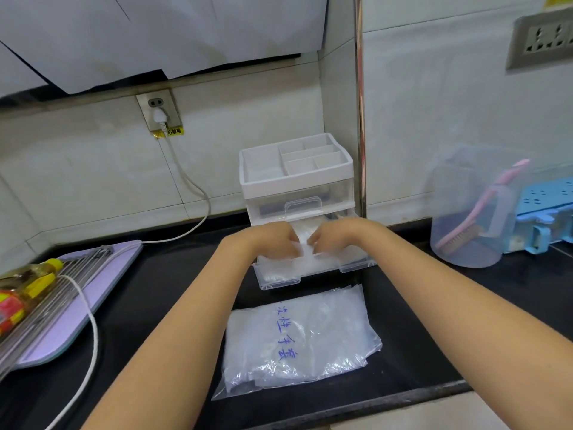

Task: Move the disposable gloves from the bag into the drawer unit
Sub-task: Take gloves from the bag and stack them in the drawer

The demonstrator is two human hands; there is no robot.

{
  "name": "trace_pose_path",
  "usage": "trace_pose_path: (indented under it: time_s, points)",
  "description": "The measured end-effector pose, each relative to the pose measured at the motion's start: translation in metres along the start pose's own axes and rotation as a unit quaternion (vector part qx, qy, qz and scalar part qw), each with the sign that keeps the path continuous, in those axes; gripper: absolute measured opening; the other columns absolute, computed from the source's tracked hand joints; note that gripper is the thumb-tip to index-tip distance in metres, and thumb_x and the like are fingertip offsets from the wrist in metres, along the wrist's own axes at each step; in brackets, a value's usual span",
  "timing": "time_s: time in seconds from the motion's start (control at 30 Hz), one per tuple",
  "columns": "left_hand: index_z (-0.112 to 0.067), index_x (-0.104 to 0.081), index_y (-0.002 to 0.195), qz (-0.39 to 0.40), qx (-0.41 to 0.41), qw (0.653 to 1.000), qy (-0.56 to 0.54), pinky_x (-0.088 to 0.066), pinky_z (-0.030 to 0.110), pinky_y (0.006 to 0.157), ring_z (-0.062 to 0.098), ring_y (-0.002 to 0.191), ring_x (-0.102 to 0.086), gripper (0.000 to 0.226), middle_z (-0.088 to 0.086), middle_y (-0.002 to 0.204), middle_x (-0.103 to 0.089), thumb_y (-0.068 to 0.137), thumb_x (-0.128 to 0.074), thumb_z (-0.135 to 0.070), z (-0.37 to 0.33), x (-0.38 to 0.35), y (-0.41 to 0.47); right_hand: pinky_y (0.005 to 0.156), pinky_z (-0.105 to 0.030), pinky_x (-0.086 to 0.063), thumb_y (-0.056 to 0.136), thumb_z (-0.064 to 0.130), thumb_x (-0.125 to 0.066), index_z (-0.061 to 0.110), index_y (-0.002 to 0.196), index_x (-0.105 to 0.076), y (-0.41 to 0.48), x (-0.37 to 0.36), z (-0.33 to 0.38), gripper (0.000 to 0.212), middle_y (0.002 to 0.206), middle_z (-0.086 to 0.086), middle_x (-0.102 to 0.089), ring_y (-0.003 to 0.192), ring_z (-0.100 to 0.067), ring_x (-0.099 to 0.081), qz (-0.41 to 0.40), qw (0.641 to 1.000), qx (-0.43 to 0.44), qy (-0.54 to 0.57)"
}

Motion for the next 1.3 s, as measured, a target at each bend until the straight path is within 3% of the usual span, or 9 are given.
trace_pose_path:
  time_s: [0.07,0.17,0.3,0.6,0.8,0.93,1.0,1.1,1.3]
  points:
    - [-0.016,-0.064,0.119,0.025,0.007,0.995,-0.094,-0.045,0.030,0.096,0.015,0.105,-0.060,0.043,-0.003,0.116,-0.064,0.097,-0.043,-0.047,-0.007,0.006,-0.007,0.108,-0.036,-0.032,0.100,0.031,-0.041,0.015,0.147,-0.034,0.006,0.000,-0.002,0.050,0.150,-0.005,-0.037,0.135,-0.025,-0.038,0.003,1.000,-0.019,0.007]
    - [-0.008,-0.066,0.109,-0.040,0.014,0.978,-0.204,-0.049,0.029,0.087,0.016,0.091,-0.065,0.046,0.004,0.099,-0.070,0.102,-0.034,-0.039,-0.018,0.010,-0.002,0.109,-0.038,-0.029,0.099,0.037,-0.043,0.018,0.149,-0.029,0.009,0.001,-0.004,0.055,0.153,-0.004,-0.032,0.138,-0.025,-0.032,0.008,1.000,-0.029,0.005]
    - [-0.002,-0.061,0.095,-0.069,0.056,0.995,-0.053,-0.040,0.027,0.062,0.021,0.077,-0.051,0.029,0.007,0.085,-0.059,0.099,-0.042,-0.023,-0.027,-0.005,0.015,0.111,-0.034,-0.026,0.102,0.037,-0.037,0.019,0.151,-0.025,0.006,0.003,-0.001,0.054,0.155,-0.002,-0.028,0.141,-0.023,-0.029,0.029,0.999,-0.022,-0.016]
    - [-0.008,-0.047,0.135,0.048,0.099,0.991,0.074,-0.041,0.031,0.085,0.026,0.113,-0.052,0.039,0.009,0.129,-0.053,0.098,-0.043,-0.020,-0.021,-0.013,0.027,0.087,-0.026,-0.047,0.095,0.008,-0.042,0.020,0.142,-0.044,0.009,-0.003,0.006,0.049,0.135,-0.002,-0.055,0.112,-0.020,-0.056,-0.097,0.992,0.009,0.079]
    - [-0.005,-0.052,0.087,0.044,0.112,0.989,0.086,-0.037,0.026,0.060,0.015,0.062,-0.038,0.013,0.003,0.075,-0.042,0.095,-0.041,-0.005,-0.022,-0.011,0.022,0.113,-0.034,-0.028,0.099,0.013,-0.033,0.017,0.152,-0.022,0.029,-0.008,-0.002,0.054,0.156,-0.003,-0.027,0.139,-0.023,-0.031,0.018,1.000,-0.005,-0.012]
    - [-0.008,-0.047,0.077,0.040,0.125,0.988,0.077,-0.038,0.026,0.061,0.016,0.061,-0.039,0.018,0.003,0.074,-0.042,0.094,-0.044,-0.007,-0.019,-0.010,0.025,0.112,-0.040,-0.025,0.099,0.025,-0.038,0.018,0.152,-0.020,0.033,-0.007,-0.008,0.056,0.158,-0.006,-0.020,0.141,-0.027,-0.027,0.011,0.998,-0.051,0.022]
    - [-0.007,-0.052,0.092,0.050,0.133,0.988,0.058,-0.042,0.028,0.070,0.021,0.075,-0.048,0.007,0.006,0.088,-0.049,0.095,-0.047,-0.011,-0.018,-0.008,0.025,0.109,-0.039,-0.032,0.098,0.027,-0.042,0.017,0.150,-0.025,0.036,-0.007,-0.009,0.056,0.155,-0.006,-0.027,0.138,-0.028,-0.033,0.003,0.997,-0.070,0.043]
    - [-0.008,-0.056,0.120,0.067,0.152,0.986,0.031,-0.046,0.030,0.078,0.024,0.092,-0.054,0.028,0.009,0.110,-0.054,0.095,-0.054,-0.019,-0.016,-0.005,0.023,0.092,-0.036,-0.042,0.095,0.033,-0.050,0.014,0.140,-0.043,0.041,-0.006,-0.008,0.050,0.143,-0.007,-0.043,0.125,-0.029,-0.047,-0.019,0.991,-0.108,0.076]
    - [-0.006,-0.049,0.133,0.057,0.164,0.985,0.009,-0.047,0.032,0.085,0.027,0.113,-0.058,0.042,0.011,0.130,-0.053,0.096,-0.054,-0.027,-0.020,-0.003,0.023,0.086,-0.032,-0.039,0.100,0.020,-0.042,0.006,0.131,-0.051,0.029,-0.001,-0.002,0.035,0.134,-0.009,-0.050,0.114,-0.026,-0.051,-0.052,0.988,-0.101,0.108]
Point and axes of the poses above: each hand's wrist, its own y-axis towards the middle knuckle, its own x-axis out of the back of the hand, z = x × y, the point moved 1 cm from there along y, towards the middle knuckle
